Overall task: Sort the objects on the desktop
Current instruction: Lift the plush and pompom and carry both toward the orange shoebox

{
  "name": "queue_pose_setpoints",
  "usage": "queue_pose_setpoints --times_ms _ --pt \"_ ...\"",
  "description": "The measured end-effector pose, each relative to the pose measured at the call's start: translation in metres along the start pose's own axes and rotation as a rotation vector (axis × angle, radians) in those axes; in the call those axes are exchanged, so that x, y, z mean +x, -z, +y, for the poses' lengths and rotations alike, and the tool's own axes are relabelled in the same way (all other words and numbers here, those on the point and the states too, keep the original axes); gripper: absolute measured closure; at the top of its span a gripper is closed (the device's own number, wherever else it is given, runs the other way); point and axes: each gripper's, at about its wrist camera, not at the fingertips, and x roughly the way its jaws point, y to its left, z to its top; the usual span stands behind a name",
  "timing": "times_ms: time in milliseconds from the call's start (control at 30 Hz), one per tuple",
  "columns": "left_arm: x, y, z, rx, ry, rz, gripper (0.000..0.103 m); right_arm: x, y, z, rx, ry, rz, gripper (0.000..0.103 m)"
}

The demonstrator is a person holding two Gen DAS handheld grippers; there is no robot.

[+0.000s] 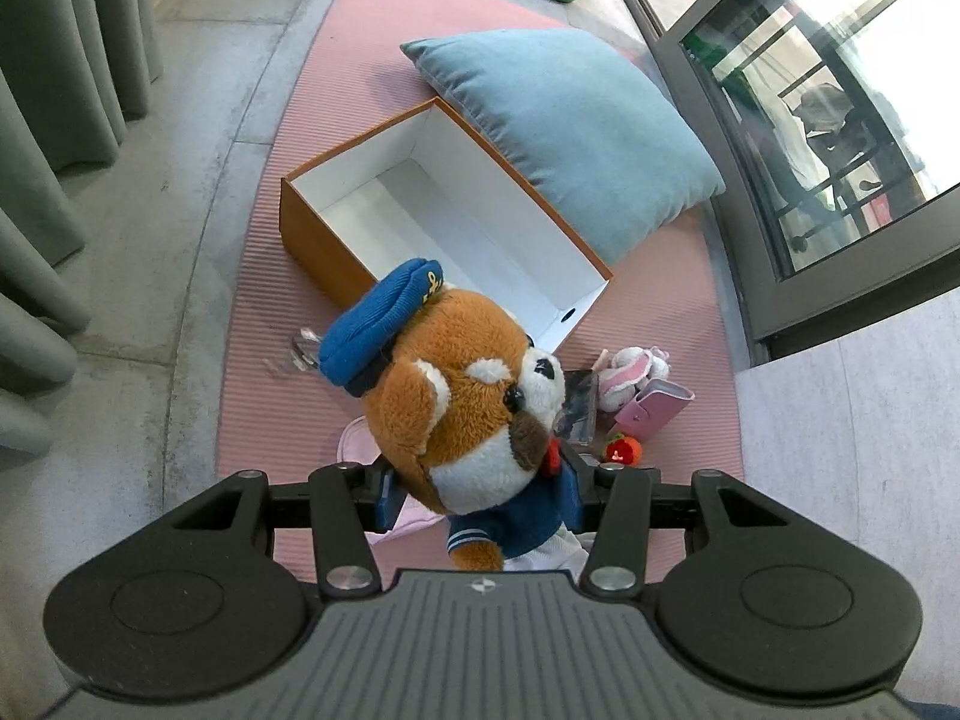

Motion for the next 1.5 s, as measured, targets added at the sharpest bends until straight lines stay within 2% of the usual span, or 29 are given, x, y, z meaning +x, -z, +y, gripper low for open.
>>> queue_pose_setpoints --times_ms 133,300,533,733,900,1067,1200,1500 --pt "-0.002 0.0 -0.001 0.004 0.002 -0.011 0.047 -0.023 0.001 -0.003 0.015 -0.003 -0.028 0.056" --pt "-0.007 -0.006 -0.004 0.001 -0.002 -0.023 0.047 -0.077 -0.016 -0.002 0.002 0.009 -0.112 0.056" --pt "-0.004 -0.021 -0.016 0.021 -0.002 -0.029 0.047 -0.173 -0.068 -0.002 -0.05 0.005 -0.275 0.056" --pt "0.017 -0.046 -0.026 0.033 -0.012 -0.03 0.047 -0.223 -0.123 0.015 -0.089 -0.009 -0.395 0.057" --pt "0.045 -0.078 -0.025 0.037 -0.023 -0.03 0.048 -0.256 -0.17 0.025 -0.106 -0.025 -0.473 0.057" --pt "0.081 -0.11 -0.017 0.054 -0.055 -0.048 0.047 -0.262 -0.215 0.035 -0.14 -0.062 -0.539 0.057" --pt "0.12 -0.126 -0.009 0.061 -0.092 -0.033 0.047 -0.242 -0.25 0.043 -0.153 -0.061 -0.533 0.057" --pt "0.195 -0.124 -0.007 0.148 -0.188 0.025 0.047 -0.18 -0.296 0.057 -0.167 -0.051 -0.497 0.057"
